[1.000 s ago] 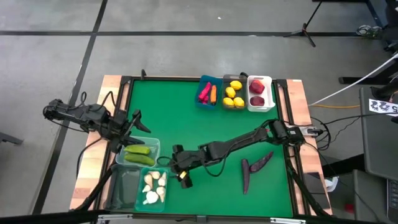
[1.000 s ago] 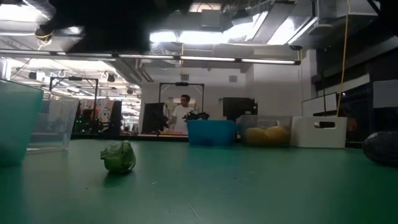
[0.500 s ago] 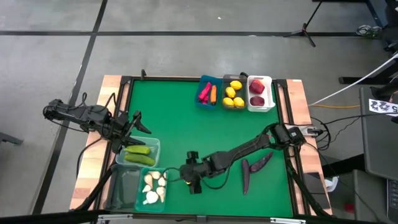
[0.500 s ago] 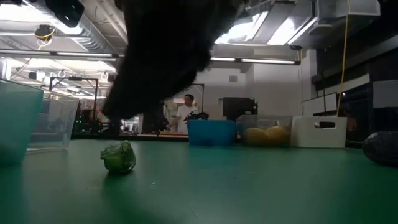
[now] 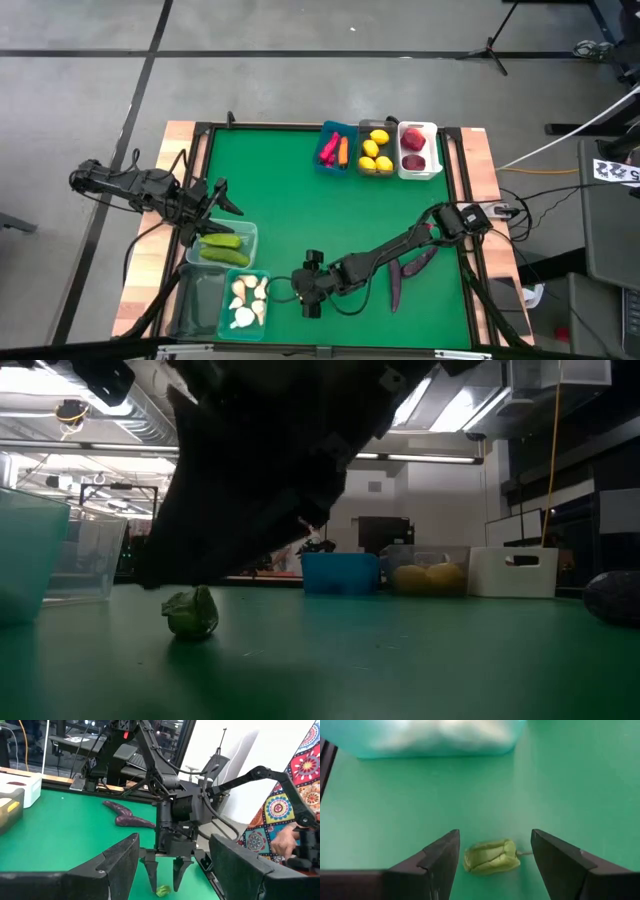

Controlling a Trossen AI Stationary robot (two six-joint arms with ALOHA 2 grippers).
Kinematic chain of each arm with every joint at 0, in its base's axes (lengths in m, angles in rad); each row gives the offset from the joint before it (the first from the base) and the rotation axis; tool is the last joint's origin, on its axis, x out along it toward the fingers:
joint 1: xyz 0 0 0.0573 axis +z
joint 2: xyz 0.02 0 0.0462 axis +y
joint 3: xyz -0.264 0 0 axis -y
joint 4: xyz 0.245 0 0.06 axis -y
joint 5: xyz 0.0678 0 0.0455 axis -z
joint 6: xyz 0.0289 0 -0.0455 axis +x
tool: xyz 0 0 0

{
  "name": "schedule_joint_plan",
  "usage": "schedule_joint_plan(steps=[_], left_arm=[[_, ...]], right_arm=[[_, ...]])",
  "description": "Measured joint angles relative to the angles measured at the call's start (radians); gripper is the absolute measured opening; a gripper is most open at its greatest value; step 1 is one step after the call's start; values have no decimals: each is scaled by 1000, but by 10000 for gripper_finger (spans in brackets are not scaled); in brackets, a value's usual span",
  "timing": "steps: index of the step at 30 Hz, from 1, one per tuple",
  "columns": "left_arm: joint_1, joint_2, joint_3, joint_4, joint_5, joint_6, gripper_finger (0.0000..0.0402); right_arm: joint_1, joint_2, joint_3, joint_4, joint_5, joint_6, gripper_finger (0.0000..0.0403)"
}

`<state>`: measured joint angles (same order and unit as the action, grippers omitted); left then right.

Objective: Sort produce into baskets
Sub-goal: Put the green chili paper into the blue bin

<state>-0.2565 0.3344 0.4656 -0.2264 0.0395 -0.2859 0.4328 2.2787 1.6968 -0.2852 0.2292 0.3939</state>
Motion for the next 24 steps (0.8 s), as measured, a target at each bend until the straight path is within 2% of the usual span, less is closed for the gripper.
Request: schedule_joint_plan(steps=[4,12,18,24], left_arm=[[0,0,0,0,0,3,237],[0,0,0,0,0,4,237],[0,0,0,0,0,5,237],[0,0,0,0,0,6,237]], right_arm=[[1,-1,1,-4,25,3,243],[0,-1,-43,4,7,48,243],[-1,-1,-103,125,-19,100,243],[-1,-2,-109,133,-21,118,225]])
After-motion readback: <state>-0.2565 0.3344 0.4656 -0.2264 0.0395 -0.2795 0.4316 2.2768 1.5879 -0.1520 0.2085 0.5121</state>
